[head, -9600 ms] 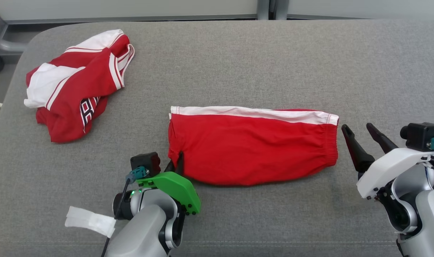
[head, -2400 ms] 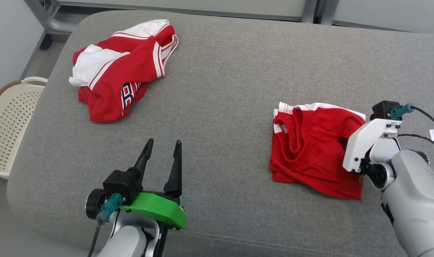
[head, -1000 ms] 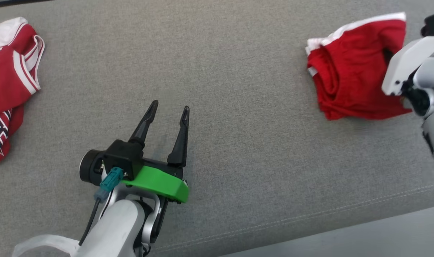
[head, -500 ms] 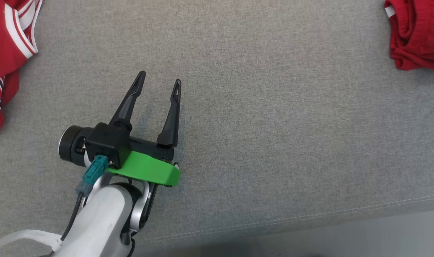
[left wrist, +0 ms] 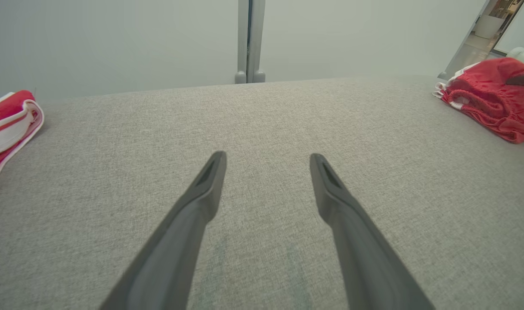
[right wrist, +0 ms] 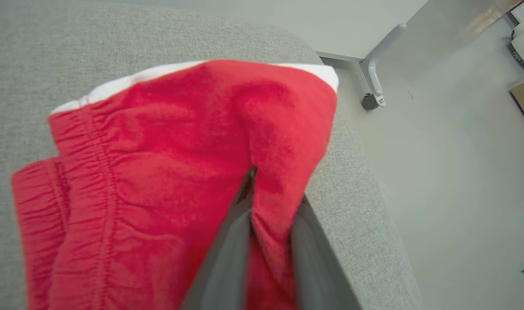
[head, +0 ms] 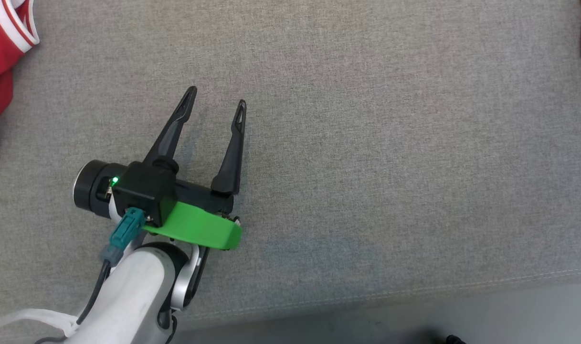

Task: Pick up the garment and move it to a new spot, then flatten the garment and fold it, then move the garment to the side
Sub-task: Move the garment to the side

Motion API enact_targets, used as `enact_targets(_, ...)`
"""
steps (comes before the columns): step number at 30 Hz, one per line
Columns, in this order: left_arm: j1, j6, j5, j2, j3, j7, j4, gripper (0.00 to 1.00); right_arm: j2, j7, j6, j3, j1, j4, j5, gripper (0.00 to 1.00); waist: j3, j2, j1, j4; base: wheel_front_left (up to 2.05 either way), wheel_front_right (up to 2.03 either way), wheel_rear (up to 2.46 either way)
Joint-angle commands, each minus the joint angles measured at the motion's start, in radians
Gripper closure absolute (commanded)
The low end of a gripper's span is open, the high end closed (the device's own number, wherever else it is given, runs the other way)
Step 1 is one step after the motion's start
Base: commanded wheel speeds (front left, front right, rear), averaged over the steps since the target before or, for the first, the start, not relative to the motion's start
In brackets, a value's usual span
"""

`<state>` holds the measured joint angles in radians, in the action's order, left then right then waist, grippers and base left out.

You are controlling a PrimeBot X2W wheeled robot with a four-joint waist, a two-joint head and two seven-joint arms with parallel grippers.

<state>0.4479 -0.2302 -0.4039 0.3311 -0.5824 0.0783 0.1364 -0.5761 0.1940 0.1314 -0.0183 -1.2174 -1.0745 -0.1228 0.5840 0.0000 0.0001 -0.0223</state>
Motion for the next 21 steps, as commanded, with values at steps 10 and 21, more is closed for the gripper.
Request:
enact_targets(10, 0.008, -0.015, 0.004, 0.01, 0.002, -0.003, 0.008, 0.0, 0.002, -0.056, -0.002, 0.061, -0.04, -0.054, 0.066, 0.0, 0.001, 0.0, -0.0001, -0.001, 0.0, 0.0, 0.0)
enact_targets(21, -0.012, -0.018, -0.015, 0.008, 0.003, 0.011, -0.007, 0.0, -0.013, -0.09, -0.001, 0.124, -0.005, -0.062, 0.138, 0.0, -0.051, 0.0, -0.0001, -0.031, 0.0, 0.0, 0.0)
